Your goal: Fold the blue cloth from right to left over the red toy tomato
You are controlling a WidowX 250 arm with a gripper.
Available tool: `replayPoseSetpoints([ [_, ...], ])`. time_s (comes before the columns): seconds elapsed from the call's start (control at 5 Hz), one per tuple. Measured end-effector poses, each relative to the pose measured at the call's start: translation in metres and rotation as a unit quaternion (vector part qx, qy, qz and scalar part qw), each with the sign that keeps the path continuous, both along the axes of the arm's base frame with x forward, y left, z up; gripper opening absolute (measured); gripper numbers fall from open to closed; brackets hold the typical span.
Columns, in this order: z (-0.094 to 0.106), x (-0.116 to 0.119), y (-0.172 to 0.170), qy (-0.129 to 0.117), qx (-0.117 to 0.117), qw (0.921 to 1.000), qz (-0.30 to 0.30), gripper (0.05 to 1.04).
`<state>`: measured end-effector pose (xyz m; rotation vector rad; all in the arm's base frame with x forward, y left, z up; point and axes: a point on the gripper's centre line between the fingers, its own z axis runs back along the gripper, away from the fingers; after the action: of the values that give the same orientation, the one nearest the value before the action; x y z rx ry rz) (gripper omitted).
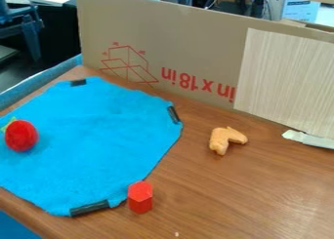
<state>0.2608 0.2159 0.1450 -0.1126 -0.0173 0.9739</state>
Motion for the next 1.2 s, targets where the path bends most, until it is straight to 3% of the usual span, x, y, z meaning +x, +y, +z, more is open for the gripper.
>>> replayPoseSetpoints([
  [0.2, -0.013, 0.001, -0.002, 0.013, -0.016, 0.9998, 0.002, 1.000],
  [0.6, -0.031, 0.024, -0.046, 0.017, -0.024, 0.9995, -0.013, 1.000],
  [1.2, -0.025, 0.070, -0.115, -0.059, 0.041, 0.9947, -0.073, 1.000],
])
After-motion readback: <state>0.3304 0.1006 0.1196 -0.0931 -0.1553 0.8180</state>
